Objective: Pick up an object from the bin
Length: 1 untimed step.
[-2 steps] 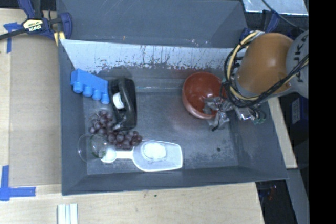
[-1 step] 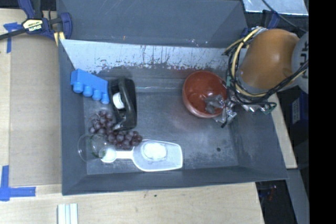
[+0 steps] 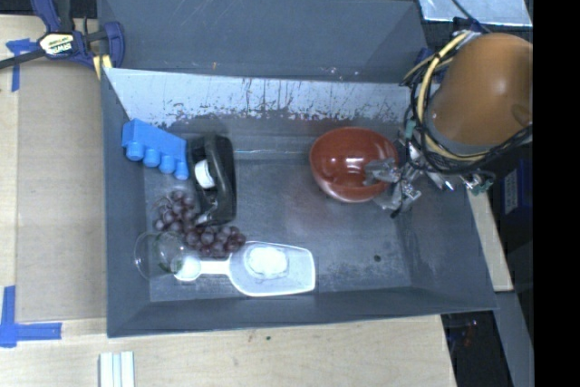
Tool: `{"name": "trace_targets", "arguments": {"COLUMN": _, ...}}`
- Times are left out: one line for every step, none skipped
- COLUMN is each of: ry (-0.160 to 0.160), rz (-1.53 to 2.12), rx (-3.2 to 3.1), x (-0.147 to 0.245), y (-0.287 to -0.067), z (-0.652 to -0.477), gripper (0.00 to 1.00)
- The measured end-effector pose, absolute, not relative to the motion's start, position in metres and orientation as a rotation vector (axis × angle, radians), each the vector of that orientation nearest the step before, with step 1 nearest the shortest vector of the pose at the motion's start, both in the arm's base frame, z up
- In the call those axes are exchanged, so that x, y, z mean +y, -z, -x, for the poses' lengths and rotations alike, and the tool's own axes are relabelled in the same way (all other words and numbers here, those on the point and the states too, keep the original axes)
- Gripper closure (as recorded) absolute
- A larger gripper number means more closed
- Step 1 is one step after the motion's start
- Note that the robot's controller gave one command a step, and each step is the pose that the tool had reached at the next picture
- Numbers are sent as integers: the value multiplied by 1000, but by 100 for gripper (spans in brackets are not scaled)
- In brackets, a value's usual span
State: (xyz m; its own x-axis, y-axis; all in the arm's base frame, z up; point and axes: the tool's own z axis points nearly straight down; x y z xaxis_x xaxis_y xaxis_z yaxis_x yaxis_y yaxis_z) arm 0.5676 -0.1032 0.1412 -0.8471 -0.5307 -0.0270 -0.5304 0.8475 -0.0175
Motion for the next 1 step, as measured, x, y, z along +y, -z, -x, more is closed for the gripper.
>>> {"name": "trace_targets", "arguments": {"ry": 20, "rz": 812, "rx": 2997, "x": -106, "y": -143, "z": -578, "gripper": 100}}
